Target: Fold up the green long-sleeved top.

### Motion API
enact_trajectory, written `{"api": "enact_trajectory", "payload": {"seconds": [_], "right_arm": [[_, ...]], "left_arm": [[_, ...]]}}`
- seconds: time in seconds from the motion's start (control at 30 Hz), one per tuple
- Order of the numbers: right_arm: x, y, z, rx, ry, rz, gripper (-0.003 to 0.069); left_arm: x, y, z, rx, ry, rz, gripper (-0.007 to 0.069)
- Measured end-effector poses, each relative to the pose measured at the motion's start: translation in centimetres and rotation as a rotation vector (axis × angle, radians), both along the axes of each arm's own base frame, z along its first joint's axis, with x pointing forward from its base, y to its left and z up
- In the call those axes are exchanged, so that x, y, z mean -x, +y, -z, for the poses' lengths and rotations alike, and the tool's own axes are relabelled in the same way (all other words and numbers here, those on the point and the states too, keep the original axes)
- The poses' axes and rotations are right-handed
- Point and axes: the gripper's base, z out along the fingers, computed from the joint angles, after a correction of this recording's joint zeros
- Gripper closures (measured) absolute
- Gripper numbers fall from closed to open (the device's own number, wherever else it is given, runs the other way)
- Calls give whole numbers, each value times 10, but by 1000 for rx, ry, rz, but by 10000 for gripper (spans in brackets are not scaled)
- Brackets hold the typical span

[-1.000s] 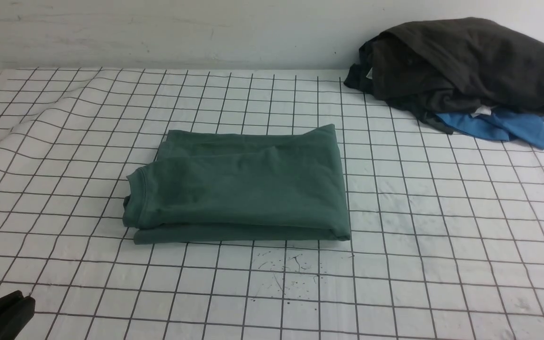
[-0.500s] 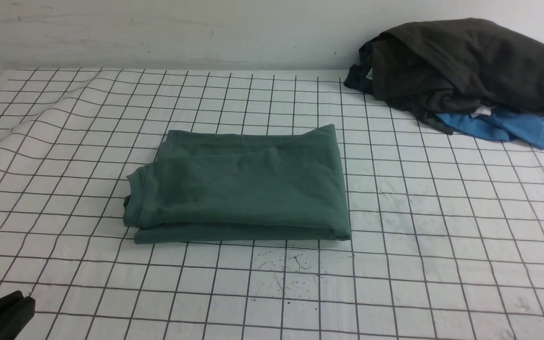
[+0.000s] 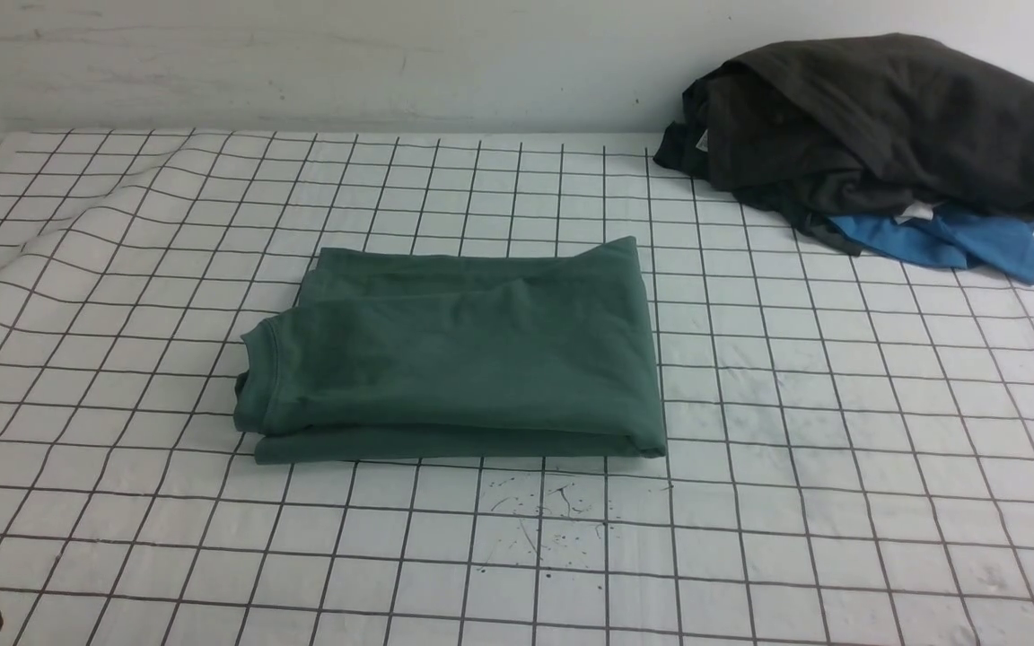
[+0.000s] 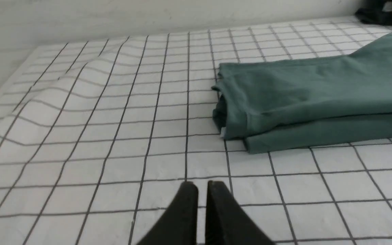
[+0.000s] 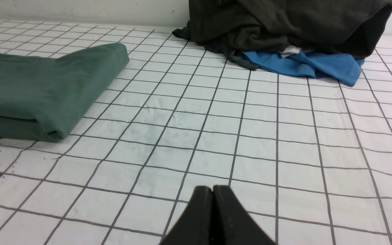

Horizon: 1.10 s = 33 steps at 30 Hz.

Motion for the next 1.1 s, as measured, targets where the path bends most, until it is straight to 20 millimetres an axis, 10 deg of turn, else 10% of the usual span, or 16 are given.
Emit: {"api": "enact_trajectory", "payload": {"seconds": [1.1], "right_arm": [[0, 0, 0, 0, 0, 0, 673]], "left_arm": [[2, -3, 10, -19, 95, 34, 601]]}}
